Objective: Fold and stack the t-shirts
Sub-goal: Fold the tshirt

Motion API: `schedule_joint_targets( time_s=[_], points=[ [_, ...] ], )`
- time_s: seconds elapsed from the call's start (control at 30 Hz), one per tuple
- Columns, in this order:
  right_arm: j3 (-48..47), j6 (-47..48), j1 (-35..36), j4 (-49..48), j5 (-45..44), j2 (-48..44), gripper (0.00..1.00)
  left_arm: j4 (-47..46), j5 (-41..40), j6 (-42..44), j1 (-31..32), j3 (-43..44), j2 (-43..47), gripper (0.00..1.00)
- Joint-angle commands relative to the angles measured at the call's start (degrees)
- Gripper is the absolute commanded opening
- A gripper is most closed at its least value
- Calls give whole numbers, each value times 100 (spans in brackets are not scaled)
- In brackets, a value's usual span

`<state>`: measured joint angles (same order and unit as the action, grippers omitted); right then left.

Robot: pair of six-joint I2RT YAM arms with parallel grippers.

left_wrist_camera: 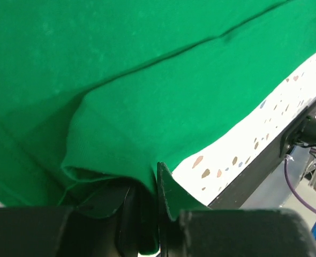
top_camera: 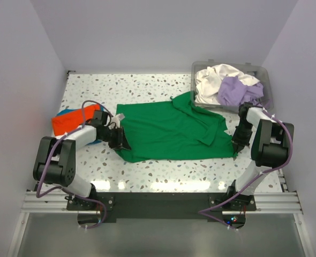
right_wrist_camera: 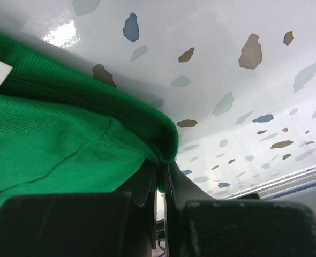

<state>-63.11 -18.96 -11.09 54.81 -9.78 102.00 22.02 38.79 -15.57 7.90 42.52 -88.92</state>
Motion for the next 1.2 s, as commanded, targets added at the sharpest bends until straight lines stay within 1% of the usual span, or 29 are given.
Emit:
schedule_joint_targets(
  time_s=[0.0, 0.17, 0.3, 0.33, 0.4, 0.43, 0.5, 0.6, 0.7, 0.77, 0.8, 0.9, 1.0, 1.17],
  points=[
    [-114, 68, 11, 74, -103, -75, 0, 495, -248, -51, 27, 160, 374, 19],
    [-131, 59, 11, 65, -94, 39, 0, 1005, -600, -534, 27, 90, 797, 19],
    [-149, 59, 11, 74, -103, 40, 0, 1471, -705, -842, 27, -16, 1393, 18],
    [-140, 68, 11, 74, -103, 31, 0, 1567, -871, -912, 27, -25, 1491, 18],
    [-140, 59, 11, 56, -120, 66, 0, 1796, -1048, -930, 27, -77, 1702, 20],
    [-131, 59, 11, 39, -112, 75, 0, 1832, -1170, -921, 27, -104, 1729, 21],
    [-140, 59, 11, 13, -112, 127, 0, 1824, -1163, -912, 27, -200, 1686, 22],
    [-166, 68, 11, 12, -103, 154, 0, 1657, -926, -1000, 27, -236, 1659, 21],
    [-166, 68, 11, 21, -94, 163, 0, 1498, -750, -1202, 27, -297, 1799, 18],
    [-166, 68, 11, 21, -103, 163, 0, 1524, -715, -1211, 27, -358, 1835, 16],
    [-175, 68, 11, 13, -103, 180, 0, 1577, -706, -1194, 27, -420, 1870, 13],
    [-193, 68, 11, 4, -103, 224, 0, 1630, -653, -1237, 27, -534, 2027, 11],
    [-193, 68, 11, -5, -112, 224, 0, 1770, -854, -1264, 27, -570, 2159, 10],
    [-202, 68, 11, 13, -94, 233, 0, 1771, -1530, -1387, 27, -412, 2187, 6]
  ],
)
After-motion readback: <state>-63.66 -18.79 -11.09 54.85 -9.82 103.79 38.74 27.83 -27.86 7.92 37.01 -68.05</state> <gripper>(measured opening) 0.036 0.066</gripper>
